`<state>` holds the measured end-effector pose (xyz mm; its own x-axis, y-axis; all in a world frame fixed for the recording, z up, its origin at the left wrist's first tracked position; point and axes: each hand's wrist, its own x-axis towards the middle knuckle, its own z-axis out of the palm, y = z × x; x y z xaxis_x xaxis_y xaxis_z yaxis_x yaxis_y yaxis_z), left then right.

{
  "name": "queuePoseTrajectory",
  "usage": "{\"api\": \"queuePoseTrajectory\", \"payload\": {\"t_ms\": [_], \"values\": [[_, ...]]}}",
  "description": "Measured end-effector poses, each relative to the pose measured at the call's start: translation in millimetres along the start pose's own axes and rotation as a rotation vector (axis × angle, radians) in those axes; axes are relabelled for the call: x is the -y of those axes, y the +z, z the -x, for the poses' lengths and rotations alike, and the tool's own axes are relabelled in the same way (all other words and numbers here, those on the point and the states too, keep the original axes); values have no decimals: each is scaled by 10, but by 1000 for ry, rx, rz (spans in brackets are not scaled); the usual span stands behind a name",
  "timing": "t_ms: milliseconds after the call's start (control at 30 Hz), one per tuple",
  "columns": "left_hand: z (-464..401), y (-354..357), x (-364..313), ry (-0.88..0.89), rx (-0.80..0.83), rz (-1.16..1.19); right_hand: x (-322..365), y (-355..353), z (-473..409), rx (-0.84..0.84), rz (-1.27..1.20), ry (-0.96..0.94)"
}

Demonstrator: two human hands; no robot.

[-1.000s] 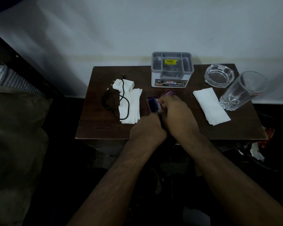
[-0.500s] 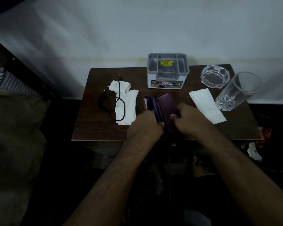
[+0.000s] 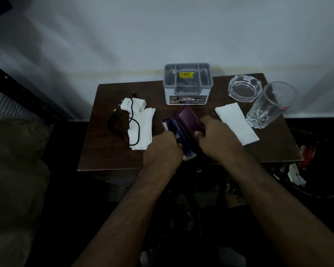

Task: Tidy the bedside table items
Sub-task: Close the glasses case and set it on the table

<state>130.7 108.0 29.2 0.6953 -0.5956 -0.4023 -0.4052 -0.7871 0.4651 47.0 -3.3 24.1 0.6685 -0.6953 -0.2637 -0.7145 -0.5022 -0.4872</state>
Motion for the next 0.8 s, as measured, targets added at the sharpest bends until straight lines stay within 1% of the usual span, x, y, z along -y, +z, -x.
{"api": "queuePoseTrajectory", "payload": {"t_ms": [67,167,233,267,367,433,533,700,733,800], "values": [[6,-3,-3,-6,16,-21,14,3,19,-20,63,-6],[19,-14,-4,15,45,-56,65,-2,40,-135,168,-56],[24,-30,5,37,40,-89,102,10,41,-167,139,-99],[25,-39,9,42,31,-99,111,29,44,-139,129,-102],[27,-56,21,41,19,-89,104,125,51,28,195,-54],[18,-63,31,28,21,-62,99,151,51,72,216,-25],[5,-86,41,2,2,0,81,138,40,35,218,-39],[2,-89,32,56,-25,76,95,99,78,-87,213,-84],[1,-86,32,68,-16,82,104,99,86,-94,225,-101],[3,-80,32,82,9,86,126,117,97,-44,258,-122]]}}
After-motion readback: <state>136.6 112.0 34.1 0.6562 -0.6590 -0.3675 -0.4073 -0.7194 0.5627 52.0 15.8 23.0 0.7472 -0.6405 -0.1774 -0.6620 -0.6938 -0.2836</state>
